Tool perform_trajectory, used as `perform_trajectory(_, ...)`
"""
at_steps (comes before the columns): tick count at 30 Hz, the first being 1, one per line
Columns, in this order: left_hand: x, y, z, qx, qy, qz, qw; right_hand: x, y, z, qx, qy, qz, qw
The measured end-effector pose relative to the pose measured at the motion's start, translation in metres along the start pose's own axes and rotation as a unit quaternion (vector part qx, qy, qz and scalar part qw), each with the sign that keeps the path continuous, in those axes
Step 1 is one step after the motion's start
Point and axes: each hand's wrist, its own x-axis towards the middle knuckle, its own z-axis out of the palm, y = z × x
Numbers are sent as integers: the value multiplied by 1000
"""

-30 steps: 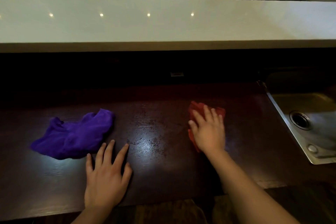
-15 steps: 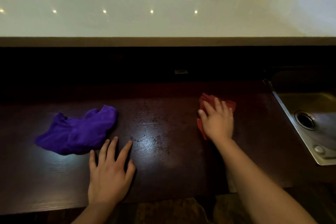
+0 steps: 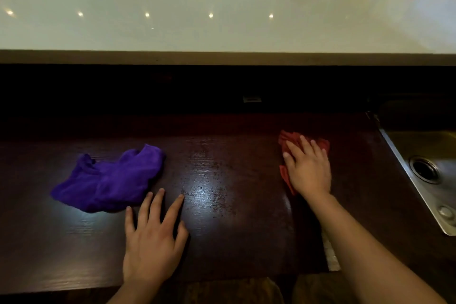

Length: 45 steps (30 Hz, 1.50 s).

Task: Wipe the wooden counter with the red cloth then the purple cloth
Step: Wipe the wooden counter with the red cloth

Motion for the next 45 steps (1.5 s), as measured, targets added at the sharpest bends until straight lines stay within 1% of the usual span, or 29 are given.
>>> perform_trajectory(3,0,-1,0,6,-9,-1,1000,31,-55,8,5,3,-24,1000)
perform_trajectory(7,1,-1,1,8,-12,-6,1000,16,-123,18,24,-24,-155,987)
perform_trajectory(9,1,-2,2,11,-14,-8,1000,-25,-142,26,25,-29,-264,964)
perform_trajectory(11,1,-4,2,20,-25,-11,999,-73,-137,34,34,-34,-369,928)
perform_trajectory(13,1,-5,3,22,-27,-13,999,-82,-108,32,50,-49,-413,908)
perform_trajectory(15,1,-4,4,14,-20,-6,1000,-57,-75,27,33,-18,-373,927)
perform_trajectory(18,1,-2,2,11,-12,-5,1000,2,-54,11,20,9,-174,984)
perform_trajectory(20,1,-1,0,10,-13,-6,1000,20,-75,9,24,4,-68,997)
perform_trajectory(21,0,-1,-1,6,-13,-5,1000,18,-92,9,26,2,-61,998)
perform_trajectory(22,0,0,-3,0,-11,-5,1000,11,-109,10,34,3,-94,995)
perform_trajectory(23,0,0,-5,-5,-9,-6,1000,2,-122,11,52,5,-154,987)
perform_trajectory(24,0,0,-6,-10,-10,-7,1000,-9,-130,9,89,2,-218,972)
perform_trajectory(25,0,1,-7,-12,-12,-9,1000,-17,-132,6,159,-2,-255,954)
perform_trajectory(26,0,2,-8,-11,-14,-12,1000,-21,-132,-1,257,-11,-245,935)
perform_trajectory(27,1,2,-9,-8,-16,-14,1000,-22,-129,-11,382,-25,-190,904)
perform_trajectory(28,1,3,-9,-4,-19,-14,1000,-20,-124,-21,520,-46,-105,846)
perform_trajectory(29,0,3,-9,-1,-23,-12,1000,-20,-118,-29,636,-87,-23,766)
perform_trajectory(30,0,3,-9,0,-26,-10,1000,-18,-109,-32,703,-128,39,699)
perform_trajectory(31,0,2,-9,0,-26,-10,1000,-17,-98,-33,717,-161,74,675)
perform_trajectory(32,0,1,-9,0,-27,-10,1000,-15,-87,-34,695,-180,90,690)
perform_trajectory(33,-1,1,-9,1,-29,-9,1000,-13,-75,-32,661,-178,93,723)
perform_trajectory(35,0,2,-9,-1,-29,-9,1000,-6,-52,-28,577,-117,89,803)
perform_trajectory(36,1,2,-8,-1,-27,-9,1000,-5,-44,-28,512,-74,54,854)
perform_trajectory(37,1,2,-8,0,-25,-8,1000,-6,-42,-28,417,-40,-22,908)
perform_trajectory(38,1,2,-8,2,-25,-8,1000,-12,-44,-24,307,-31,-116,944)
perform_trajectory(39,1,2,-9,3,-27,-8,1000,-23,-49,-18,204,-37,-198,958)
perform_trajectory(41,1,1,-8,3,-30,-11,999,-59,-68,3,53,-55,-308,948)
perform_trajectory(43,1,0,-6,2,-36,-14,999,-92,-84,25,9,-67,-393,917)
perform_trajectory(45,2,-2,-4,8,-38,-13,999,-88,-96,34,5,-62,-486,872)
